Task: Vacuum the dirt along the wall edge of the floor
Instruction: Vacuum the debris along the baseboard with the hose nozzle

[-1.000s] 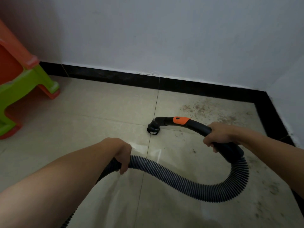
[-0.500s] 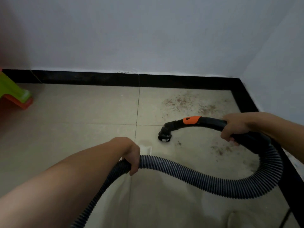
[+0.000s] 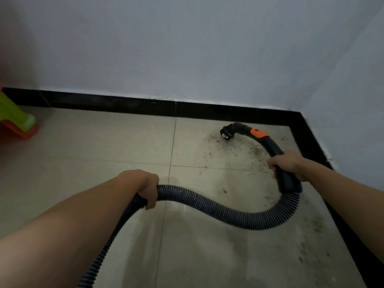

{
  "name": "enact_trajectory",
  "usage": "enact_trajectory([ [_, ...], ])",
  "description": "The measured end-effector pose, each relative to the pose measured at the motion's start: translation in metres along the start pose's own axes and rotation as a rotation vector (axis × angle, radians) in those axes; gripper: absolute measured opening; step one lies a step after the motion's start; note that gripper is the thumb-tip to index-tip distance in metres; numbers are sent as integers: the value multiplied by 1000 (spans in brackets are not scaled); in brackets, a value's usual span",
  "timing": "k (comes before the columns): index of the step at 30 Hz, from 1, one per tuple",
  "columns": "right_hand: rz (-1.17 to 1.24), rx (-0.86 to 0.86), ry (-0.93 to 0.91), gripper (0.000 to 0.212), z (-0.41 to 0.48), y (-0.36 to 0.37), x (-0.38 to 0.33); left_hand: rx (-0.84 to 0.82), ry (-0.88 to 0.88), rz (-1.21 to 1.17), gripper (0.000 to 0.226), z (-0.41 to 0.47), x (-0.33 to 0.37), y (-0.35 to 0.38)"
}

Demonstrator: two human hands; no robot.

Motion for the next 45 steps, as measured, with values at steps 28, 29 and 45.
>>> enact_trajectory([
  [28, -110, 68, 15, 35, 27, 23, -15, 80, 22, 139, 62, 59, 23, -23],
  [29, -96, 72, 5, 38, 26, 30, -14, 90, 10, 161, 61, 62, 20, -25],
  [45, 2, 22, 67, 50, 1, 15, 16, 236, 121, 301, 45, 62, 97, -62],
])
Point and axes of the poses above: each hand's wrist, its own z-axis towards the middle knuckle, its own y-axis out of the palm, x = y × z, the point moved 8 cm from there along z, towards the middle knuckle, and after that the axes turned 14 degrees about -x, right-handed, at the moved point
